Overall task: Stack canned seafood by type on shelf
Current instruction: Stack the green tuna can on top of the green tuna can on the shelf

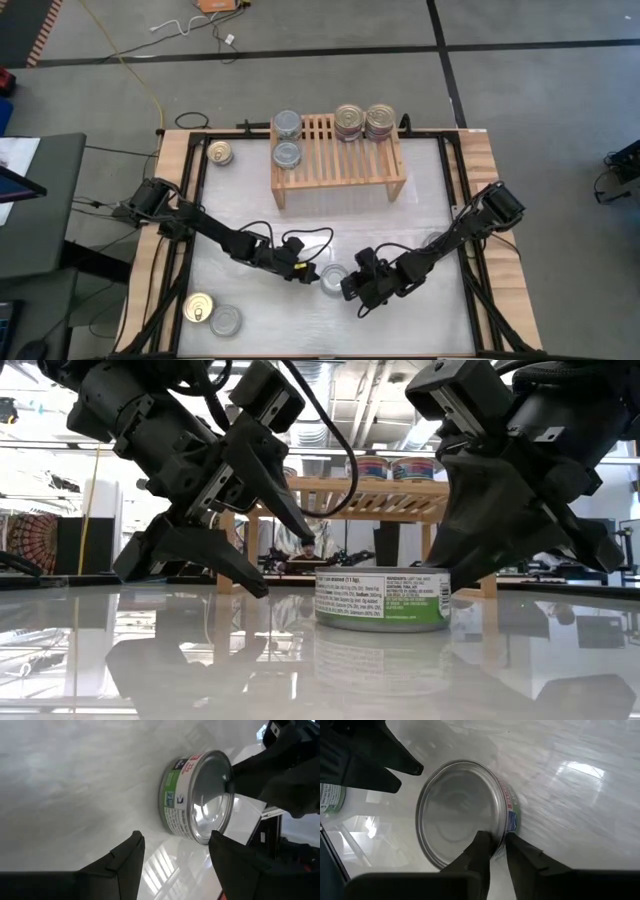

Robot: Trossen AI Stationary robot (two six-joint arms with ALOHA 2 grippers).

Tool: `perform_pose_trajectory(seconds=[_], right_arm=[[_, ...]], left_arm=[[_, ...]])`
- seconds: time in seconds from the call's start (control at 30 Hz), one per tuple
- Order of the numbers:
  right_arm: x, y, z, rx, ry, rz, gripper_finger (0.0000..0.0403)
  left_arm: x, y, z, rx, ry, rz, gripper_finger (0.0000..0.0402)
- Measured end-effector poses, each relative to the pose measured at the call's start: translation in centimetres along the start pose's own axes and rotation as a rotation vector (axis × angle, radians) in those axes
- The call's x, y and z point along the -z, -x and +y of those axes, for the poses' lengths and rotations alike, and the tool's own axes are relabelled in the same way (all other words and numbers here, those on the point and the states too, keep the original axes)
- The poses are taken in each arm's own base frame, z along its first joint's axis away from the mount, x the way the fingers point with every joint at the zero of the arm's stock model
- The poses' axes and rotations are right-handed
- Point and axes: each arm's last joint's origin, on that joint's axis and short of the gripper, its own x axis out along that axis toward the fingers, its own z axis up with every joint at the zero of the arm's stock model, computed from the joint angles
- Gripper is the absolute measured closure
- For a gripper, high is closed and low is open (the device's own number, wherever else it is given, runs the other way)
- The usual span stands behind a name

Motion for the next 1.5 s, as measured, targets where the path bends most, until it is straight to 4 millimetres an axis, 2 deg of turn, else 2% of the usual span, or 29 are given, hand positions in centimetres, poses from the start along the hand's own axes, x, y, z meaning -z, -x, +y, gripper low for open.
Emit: perform_pose_trajectory(seconds=[0.3, 1.2, 1.5], right_arm=[[-0.1, 0.0, -0.1, 0.008, 0.001, -0.003, 0.0338], [-0.1, 0.0, -0.6, 0.063, 0.016, -0.005, 0.0339], [0.0, 0.1, -0.7, 0.064, 0.048, -0.012, 0.0345]], left_arm=[[-0.5, 0.0, -0.8, 0.081, -0.027, -0.017, 0.0190], [-1.1, -0.1, -0.7, 0.074, 0.023, -0.071, 0.0190], [-1.2, 0.0, -1.2, 0.126, 0.007, -0.094, 0.0190]])
